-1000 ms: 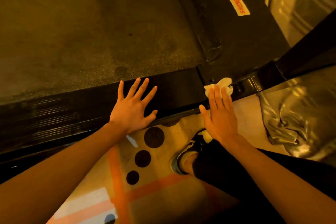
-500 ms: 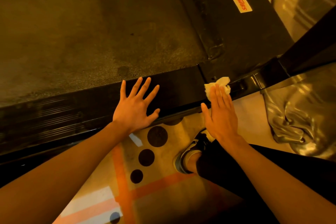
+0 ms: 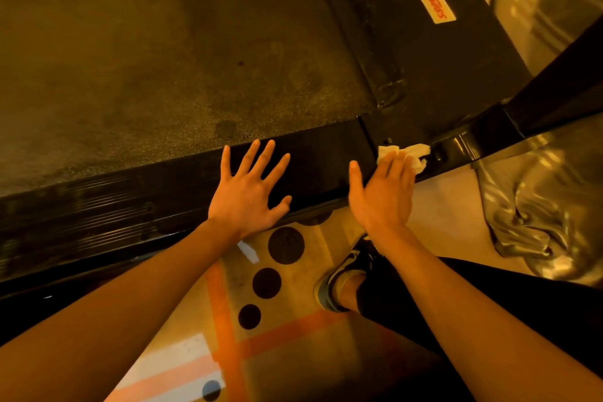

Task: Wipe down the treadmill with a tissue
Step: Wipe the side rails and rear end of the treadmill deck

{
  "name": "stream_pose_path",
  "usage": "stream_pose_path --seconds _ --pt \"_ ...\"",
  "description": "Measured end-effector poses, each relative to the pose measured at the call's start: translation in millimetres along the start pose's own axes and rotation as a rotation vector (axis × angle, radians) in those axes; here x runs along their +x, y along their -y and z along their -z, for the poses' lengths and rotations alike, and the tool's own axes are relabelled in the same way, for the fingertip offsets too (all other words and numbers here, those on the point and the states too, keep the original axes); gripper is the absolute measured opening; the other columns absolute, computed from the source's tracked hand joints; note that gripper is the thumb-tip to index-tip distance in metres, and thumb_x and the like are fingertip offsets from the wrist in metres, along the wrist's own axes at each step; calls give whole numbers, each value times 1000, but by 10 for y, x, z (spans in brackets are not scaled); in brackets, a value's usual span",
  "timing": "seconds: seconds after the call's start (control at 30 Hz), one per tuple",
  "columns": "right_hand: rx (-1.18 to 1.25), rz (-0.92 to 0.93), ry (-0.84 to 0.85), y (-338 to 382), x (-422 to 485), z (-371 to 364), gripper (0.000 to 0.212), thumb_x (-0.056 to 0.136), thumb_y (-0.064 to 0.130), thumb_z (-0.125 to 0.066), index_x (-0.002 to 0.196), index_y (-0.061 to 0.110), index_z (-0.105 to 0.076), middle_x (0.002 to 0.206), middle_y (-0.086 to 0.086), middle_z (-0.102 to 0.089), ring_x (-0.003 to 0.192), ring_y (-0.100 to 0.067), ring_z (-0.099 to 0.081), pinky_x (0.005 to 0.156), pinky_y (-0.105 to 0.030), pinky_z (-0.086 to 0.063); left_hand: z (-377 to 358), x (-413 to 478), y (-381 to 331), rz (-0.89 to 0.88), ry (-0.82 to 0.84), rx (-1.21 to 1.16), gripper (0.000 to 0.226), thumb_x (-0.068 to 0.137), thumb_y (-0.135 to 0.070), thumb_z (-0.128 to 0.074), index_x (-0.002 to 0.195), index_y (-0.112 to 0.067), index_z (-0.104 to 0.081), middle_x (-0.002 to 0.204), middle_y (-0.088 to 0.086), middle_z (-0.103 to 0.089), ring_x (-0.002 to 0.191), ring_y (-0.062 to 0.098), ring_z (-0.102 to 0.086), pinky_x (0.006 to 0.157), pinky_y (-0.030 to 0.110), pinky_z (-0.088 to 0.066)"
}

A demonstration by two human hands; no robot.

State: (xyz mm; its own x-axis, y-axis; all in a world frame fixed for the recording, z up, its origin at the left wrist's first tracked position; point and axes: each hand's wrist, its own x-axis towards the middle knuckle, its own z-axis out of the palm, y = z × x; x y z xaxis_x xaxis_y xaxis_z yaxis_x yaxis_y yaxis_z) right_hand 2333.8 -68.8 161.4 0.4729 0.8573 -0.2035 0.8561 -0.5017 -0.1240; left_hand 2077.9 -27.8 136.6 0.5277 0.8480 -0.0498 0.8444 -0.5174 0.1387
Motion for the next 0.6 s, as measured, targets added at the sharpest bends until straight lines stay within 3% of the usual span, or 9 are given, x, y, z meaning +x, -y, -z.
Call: stream_pose_path --seconds 0.1,0.23,0.4,0.6 --pt "-33 51 -49 -91 -9 -37 93 101 70 -13 164 2 -5 171 -23 -3 160 -36 2 128 -48 1 -3 -3 -8 0 -8 2 79 97 -73 -18 166 -34 -13 174 6 -7 160 30 2 122 70 2" --pt "40 -49 -37 -206 237 68 93 99 70 -12 164 4 -1 172 -20 3 159 -34 7 130 -51 0 0 0 -12 3 -4 1 80 97 -73 -19 166 -34 -13 174 6 -7 160 30 1 122 70 1" --pt "-138 309 -27 -173 -35 -75 88 99 67 0 166 10 -7 173 -15 -2 160 -30 6 130 -47 0 -6 15 -7 4 9 -3 80 97 -74 -19 166 -34 -11 174 6 -6 160 30 2 121 71 1" --pt "-95 286 4 -160 508 105 89 97 65 3 165 8 -6 173 -14 -1 160 -27 5 130 -47 0 -5 17 -1 0 19 6 81 96 -74 -18 166 -34 -9 174 6 -4 160 31 3 121 71 1"
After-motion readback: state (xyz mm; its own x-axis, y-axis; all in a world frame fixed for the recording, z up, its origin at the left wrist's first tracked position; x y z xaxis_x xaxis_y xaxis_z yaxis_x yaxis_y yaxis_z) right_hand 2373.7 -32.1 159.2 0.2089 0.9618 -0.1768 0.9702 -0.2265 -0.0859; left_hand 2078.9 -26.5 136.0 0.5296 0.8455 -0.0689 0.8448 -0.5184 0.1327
